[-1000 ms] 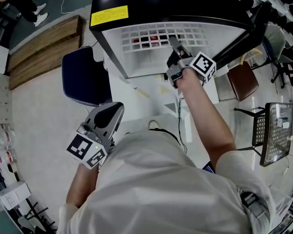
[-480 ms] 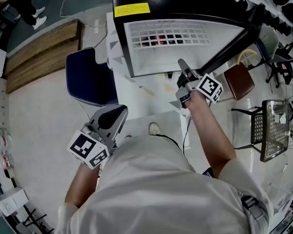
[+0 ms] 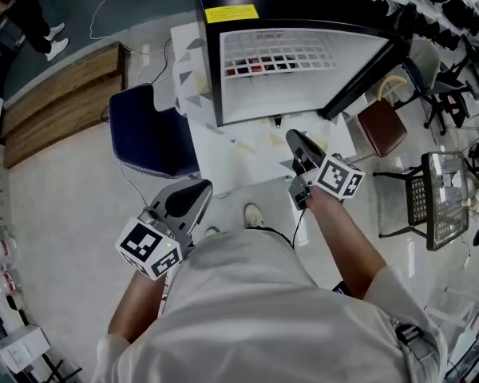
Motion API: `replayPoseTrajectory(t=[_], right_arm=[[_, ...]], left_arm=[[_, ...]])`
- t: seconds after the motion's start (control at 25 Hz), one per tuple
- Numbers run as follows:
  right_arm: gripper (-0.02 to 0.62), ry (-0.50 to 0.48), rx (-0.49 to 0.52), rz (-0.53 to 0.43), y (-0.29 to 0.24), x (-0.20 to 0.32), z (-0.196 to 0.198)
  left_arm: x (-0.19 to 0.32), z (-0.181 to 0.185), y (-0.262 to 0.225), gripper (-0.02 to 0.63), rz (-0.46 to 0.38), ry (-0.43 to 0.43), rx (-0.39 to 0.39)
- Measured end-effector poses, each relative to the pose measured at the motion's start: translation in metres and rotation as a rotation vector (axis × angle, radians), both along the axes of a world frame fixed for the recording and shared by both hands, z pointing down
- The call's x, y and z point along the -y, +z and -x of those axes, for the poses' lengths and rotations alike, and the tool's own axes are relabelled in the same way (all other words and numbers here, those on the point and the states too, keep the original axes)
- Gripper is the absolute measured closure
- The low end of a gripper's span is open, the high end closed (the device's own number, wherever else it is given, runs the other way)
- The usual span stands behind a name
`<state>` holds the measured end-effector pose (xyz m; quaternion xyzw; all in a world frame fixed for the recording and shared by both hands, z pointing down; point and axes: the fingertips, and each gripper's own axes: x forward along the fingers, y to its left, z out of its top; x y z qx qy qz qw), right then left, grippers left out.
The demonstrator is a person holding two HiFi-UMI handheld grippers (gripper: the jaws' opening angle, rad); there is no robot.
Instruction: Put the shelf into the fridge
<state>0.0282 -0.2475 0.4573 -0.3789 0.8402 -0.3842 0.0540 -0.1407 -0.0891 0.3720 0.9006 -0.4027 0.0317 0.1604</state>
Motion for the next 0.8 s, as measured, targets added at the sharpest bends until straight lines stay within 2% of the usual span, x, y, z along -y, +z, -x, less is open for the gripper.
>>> replayPoseTrajectory(t=[0.4,0.8], right_arm=[[0.541,-0.041,-0.153,-0.091,-0.013,-0.069,0.027],[0.551,-0.050,-0.241,-0.156,-0.017,-0.131,0.047]], left_arm=[[-0.025,0.032,0.003,0.588,0.001,0.053,-0.011],[-0.056,0.045,0.013,0.587,0.001,0.093,-0.027]])
